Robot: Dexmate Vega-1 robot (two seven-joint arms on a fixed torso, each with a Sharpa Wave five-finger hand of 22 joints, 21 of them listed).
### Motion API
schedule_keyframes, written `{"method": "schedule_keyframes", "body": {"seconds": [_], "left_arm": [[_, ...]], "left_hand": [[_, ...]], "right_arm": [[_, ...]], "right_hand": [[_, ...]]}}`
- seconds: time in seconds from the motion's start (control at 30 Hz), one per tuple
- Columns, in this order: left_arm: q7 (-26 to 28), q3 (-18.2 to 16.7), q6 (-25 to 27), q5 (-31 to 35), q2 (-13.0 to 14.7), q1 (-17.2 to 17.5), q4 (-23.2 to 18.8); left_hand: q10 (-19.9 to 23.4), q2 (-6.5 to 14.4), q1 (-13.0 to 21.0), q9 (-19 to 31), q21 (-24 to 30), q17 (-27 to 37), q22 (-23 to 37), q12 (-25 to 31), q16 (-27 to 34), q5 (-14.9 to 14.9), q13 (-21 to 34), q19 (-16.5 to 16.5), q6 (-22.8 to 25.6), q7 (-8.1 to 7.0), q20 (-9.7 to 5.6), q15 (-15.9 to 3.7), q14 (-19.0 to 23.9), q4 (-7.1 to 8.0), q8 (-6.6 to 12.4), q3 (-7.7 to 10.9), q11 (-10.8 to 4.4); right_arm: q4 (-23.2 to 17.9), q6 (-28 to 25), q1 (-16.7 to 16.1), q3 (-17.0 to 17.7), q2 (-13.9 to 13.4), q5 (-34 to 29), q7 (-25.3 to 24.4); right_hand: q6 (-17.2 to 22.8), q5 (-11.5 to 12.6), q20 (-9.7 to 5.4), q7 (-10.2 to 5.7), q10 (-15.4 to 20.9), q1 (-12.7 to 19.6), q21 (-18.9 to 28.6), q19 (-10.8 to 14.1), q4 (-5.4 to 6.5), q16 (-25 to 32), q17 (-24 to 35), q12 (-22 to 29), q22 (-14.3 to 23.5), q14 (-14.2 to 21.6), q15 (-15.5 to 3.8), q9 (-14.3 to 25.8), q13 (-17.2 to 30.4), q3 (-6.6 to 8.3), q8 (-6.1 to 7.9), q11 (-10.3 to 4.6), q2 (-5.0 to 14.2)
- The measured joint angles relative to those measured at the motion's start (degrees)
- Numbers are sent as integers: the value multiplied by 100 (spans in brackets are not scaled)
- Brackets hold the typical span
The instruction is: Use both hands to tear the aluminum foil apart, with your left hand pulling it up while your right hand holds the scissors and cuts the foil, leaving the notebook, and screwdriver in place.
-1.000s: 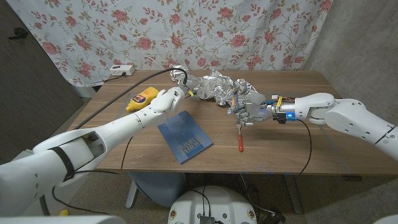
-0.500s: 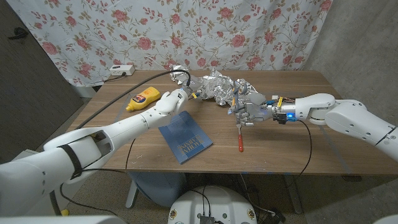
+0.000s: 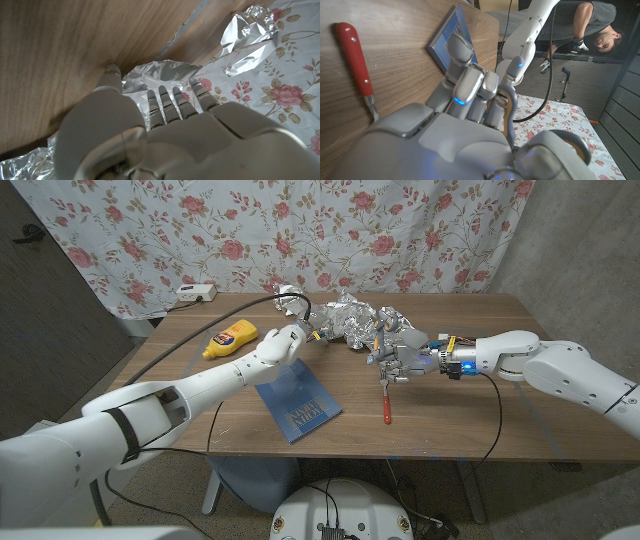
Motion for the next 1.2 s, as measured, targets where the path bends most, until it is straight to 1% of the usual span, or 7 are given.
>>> {"method": "schedule_keyframes", "body": {"seconds": [0.1, 0.4, 0.63, 0.83, 1.0, 1.1, 1.2], "left_arm": [[10, 34, 0, -11, -29, -17, 44], [95, 113, 50, -41, -99, -44, 146], [161, 157, 105, -75, -128, -46, 189], [167, 190, 142, -98, -136, -48, 190], [299, 173, 162, -165, -114, 2, 138], [479, 89, 152, -255, -94, 89, 106], [667, -30, 121, -394, -89, 182, 69]], "left_hand": [[164, 15, 9, 0, 35, 0, 0, 81, 22, 8, 21, 42, 156, 1, 42, -56, 157, -9, 28, 43, -4], [884, 342, 237, -2, 84, 54, 20, 337, 198, 44, 71, 247, 707, -28, 42, -261, 757, -70, 126, 363, -117], [1745, 511, 415, 30, 201, 307, 26, 661, 681, 44, 211, 568, 1353, -40, 82, -375, 1525, -82, 258, 651, -299], [2475, 506, 859, 56, 245, 763, 52, 1160, 1225, 43, 579, 769, 2005, 15, 94, -478, 2219, -152, 360, 785, -408], [2722, 618, 1198, 153, 305, 1060, 68, 1535, 1404, 43, 946, 843, 2342, 92, 167, -494, 2403, -83, 459, 1009, -409], [2754, 619, 1301, 226, 367, 1217, 80, 1681, 1486, 42, 1098, 954, 2477, 133, 155, -508, 2517, -20, 511, 1091, -399], [2846, 582, 1370, 275, 450, 1349, 102, 1792, 1582, 42, 1192, 1063, 2608, 169, 110, -510, 2641, -25, 560, 1116, -387]], "right_arm": [[13, 7, 5, 0, 7, 0, 15], [43, 33, 15, -5, 26, 0, 53], [45, 54, 8, -5, 31, 0, 55], [44, 69, -6, -2, 36, 6, 55], [31, 81, -18, 5, 39, 8, 47], [25, 82, -22, 8, 40, 11, 34], [14, 82, -26, 11, 44, 16, 18]], "right_hand": [[0, 0, 0, 0, 0, -2, 0, 0, 0, 0, 0, 0, 0, 0, 0, 0, 0, 0, 0, 0, 2], [0, 0, 41, 0, 0, -23, 0, 40, 0, 0, 0, -4, -18, 0, 0, 0, 0, 0, 0, 0, 23], [0, 0, 41, 0, 1, -22, 0, 39, 0, 0, 0, -21, -24, 0, 0, 0, 0, 0, 0, 0, 22], [0, -25, 41, 0, 0, -49, 0, 39, 0, 0, 0, -22, -26, 0, 0, 14, 0, 0, 0, 0, 49], [0, -44, 41, 0, 1, -54, 0, 39, 0, 0, 0, -23, -26, 0, 0, 11, 0, 0, 0, 0, 54], [0, -44, 41, 0, 1, -54, 0, 39, 0, 0, 0, -23, -26, 0, 0, 0, 0, 0, 0, 1, 54], [0, -44, 39, 0, 1, -54, 1, 41, 0, 0, 0, -24, -50, 0, 0, 0, 0, 0, 0, 1, 54]]}}
